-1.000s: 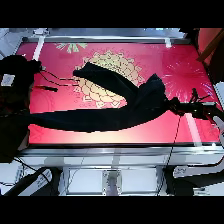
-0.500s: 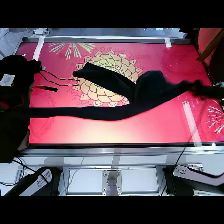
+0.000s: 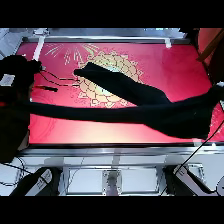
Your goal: Fold the clothes and pants, and hang the long-sleeved shirts on hangers.
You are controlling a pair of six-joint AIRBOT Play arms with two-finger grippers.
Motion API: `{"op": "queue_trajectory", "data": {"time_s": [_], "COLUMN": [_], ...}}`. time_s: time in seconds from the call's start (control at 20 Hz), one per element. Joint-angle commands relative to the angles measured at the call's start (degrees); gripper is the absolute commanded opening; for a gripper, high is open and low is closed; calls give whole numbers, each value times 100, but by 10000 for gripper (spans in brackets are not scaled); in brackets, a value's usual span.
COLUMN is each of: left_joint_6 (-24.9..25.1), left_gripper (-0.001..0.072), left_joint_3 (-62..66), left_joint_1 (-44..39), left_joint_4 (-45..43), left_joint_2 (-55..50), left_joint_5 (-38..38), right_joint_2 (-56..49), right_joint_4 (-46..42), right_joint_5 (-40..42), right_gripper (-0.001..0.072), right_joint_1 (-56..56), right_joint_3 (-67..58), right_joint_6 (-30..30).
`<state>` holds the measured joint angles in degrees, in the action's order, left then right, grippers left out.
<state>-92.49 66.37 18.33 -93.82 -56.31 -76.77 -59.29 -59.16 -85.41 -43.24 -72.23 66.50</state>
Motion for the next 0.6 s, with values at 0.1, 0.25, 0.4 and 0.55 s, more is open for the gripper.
{"op": "queue_trajectory", "data": {"time_s": [0.1, 0.25, 0.4, 0.55], "left_joint_6": [31, -74, -247, -247], "left_gripper": [13, 13, 14, 13], "left_joint_3": [-1252, -1283, -1283, -1283], "left_joint_1": [-151, -144, -144, -144], "left_joint_4": [129, 125, 125, 83], "left_joint_2": [-308, -680, -876, -883], "left_joint_5": [704, 1045, 1185, 1158], "right_joint_2": [-542, -1095, -1248, -1193], "right_joint_4": [-234, -72, 208, -315], "right_joint_5": [452, 1104, 1449, 1045], "right_gripper": [38, 39, 261, 495], "right_joint_1": [299, 431, 439, 431], "right_joint_3": [1274, 1351, 1305, 723], "right_joint_6": [48, 59, 52, 50]}}
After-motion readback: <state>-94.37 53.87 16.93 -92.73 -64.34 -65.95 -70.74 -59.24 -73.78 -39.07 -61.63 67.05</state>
